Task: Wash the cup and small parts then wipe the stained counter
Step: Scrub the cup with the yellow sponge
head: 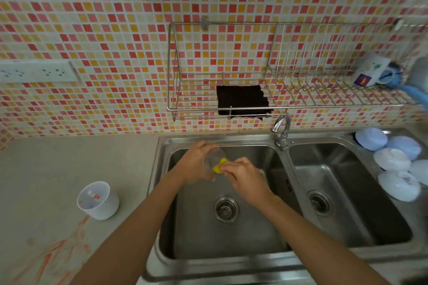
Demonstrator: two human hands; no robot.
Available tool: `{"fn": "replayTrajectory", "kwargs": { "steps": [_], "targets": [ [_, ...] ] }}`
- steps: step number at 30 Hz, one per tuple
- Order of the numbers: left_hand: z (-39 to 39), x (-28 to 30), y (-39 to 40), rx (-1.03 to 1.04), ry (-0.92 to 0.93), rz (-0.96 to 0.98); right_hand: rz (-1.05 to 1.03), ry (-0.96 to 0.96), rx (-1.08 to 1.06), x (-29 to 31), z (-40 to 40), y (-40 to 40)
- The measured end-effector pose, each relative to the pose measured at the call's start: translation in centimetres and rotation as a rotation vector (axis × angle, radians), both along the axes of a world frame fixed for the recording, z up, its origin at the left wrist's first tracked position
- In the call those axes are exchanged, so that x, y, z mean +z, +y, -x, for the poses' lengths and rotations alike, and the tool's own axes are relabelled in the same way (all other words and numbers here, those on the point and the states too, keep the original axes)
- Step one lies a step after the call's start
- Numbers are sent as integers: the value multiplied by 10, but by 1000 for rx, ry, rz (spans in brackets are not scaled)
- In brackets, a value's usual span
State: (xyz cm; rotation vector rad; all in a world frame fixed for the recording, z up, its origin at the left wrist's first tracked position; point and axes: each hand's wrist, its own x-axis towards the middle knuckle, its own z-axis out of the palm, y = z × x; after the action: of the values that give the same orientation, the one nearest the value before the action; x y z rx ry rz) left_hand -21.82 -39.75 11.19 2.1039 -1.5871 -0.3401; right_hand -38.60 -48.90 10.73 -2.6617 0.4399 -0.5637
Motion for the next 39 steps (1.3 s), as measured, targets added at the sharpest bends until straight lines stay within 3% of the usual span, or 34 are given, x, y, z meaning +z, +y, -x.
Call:
{"fn": "replayTrajectory", "kwargs": {
  "steps": [5,12,16,23,26,34,39],
  "targets": [
    [-10,-12,11,63,6,-9,-56,62,-118,-5,-1,12],
    [-22,-7,12,82,20,19,-34,-3,-221,4,-5,15],
    [-26,-3,13,105,33,44,-101,-203,-294,38,-12,13],
    [-26,4,18,111,49,68,-170,-551,-223,126,-75,-7],
    [-25,7,20,119,70,75,-119,-449,-185,138,-118,-29],
    [-27,0,21,173,122,77,-181,65,-132,113,-173,-63],
    [-21,5,17,241,94,48,-220,207,-51,106,-176,-65]
  ]
}}
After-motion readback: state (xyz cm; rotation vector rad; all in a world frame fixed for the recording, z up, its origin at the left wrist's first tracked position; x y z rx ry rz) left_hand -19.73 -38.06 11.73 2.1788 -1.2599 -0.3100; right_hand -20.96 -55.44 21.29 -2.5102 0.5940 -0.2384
